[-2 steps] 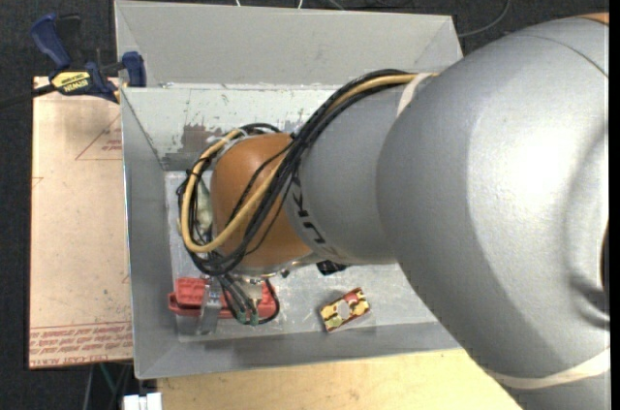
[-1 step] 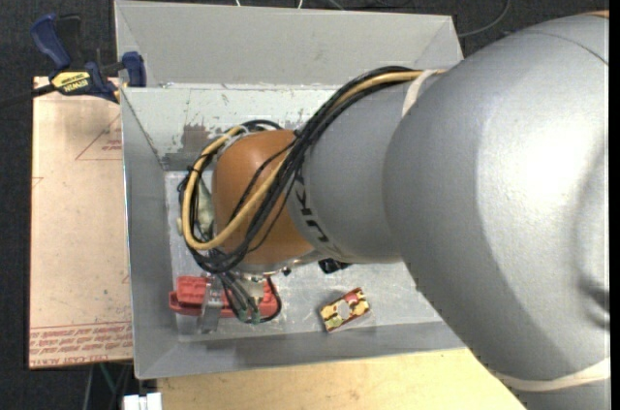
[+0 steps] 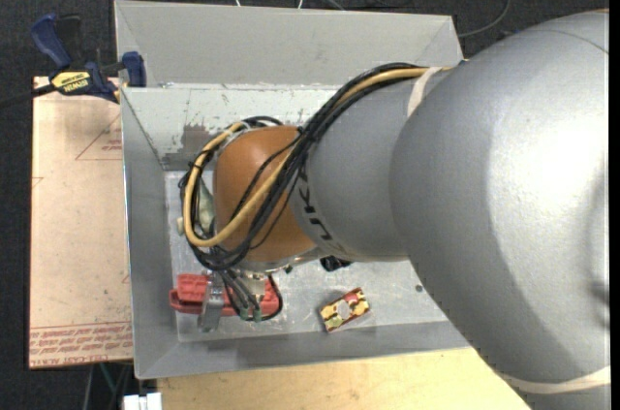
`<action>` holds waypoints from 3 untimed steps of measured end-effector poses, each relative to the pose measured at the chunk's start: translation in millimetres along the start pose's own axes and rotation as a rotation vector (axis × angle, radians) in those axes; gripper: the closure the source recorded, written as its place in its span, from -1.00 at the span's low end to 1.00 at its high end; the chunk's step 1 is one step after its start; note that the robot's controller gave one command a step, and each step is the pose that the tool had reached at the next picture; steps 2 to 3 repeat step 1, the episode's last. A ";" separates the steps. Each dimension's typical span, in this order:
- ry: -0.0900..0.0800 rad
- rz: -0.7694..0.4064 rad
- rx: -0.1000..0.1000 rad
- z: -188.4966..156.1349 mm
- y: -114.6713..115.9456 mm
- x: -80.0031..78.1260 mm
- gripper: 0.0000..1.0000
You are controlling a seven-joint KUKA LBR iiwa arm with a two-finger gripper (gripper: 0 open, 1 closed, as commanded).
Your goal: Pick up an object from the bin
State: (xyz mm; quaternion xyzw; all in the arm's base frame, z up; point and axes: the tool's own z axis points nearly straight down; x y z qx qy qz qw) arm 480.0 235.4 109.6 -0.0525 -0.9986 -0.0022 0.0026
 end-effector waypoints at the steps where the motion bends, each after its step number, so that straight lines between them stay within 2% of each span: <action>1: 0.000 0.000 0.000 -9.4 0.1 -0.1 1.00; 3: 0.000 0.000 0.000 -9.4 0.1 -0.1 1.00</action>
Offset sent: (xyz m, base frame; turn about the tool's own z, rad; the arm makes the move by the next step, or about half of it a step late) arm 0.0000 0.0000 0.0584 0.0000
